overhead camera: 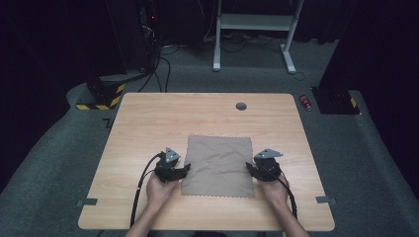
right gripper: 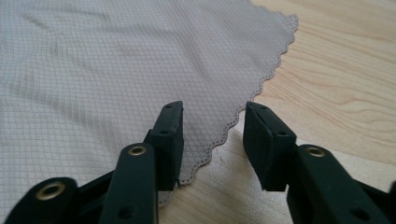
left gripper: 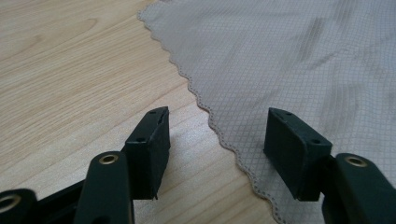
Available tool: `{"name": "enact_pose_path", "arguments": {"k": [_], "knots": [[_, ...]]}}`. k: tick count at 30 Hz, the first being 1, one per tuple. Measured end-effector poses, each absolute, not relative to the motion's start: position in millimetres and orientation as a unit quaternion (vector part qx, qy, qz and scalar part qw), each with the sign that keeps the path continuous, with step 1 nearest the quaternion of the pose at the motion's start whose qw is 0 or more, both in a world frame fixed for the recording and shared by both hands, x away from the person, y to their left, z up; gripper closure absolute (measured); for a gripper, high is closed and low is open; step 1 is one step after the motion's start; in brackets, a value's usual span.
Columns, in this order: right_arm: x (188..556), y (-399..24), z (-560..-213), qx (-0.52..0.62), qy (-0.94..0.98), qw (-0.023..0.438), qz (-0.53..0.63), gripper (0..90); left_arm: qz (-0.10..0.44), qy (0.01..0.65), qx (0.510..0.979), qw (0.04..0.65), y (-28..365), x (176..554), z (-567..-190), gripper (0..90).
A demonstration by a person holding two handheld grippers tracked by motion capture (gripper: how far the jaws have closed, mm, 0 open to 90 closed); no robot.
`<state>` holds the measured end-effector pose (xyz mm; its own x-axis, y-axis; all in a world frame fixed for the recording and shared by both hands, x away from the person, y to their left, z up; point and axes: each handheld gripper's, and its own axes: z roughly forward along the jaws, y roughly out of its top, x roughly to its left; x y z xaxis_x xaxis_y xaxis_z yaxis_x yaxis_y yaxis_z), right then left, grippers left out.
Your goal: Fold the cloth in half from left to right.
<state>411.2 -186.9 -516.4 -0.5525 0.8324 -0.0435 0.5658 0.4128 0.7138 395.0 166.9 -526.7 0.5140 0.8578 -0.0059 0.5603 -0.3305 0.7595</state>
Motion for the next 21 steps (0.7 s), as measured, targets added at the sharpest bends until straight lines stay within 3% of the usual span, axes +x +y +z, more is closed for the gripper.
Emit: {"name": "enact_pose_path", "arguments": {"k": [8, 21], "knots": [[403, -172, -510, 0.415, 0.819, 0.18, 0.352, 63.6, 0.203, 0.453, 0.788, 0.364, 167, 393, -527, 36.1], [383, -117, -509, 0.353, 0.844, 0.145, 0.377, 67.6, 0.177, 0.463, 0.782, 0.378, 176, 410, -510, 38.9]]}}
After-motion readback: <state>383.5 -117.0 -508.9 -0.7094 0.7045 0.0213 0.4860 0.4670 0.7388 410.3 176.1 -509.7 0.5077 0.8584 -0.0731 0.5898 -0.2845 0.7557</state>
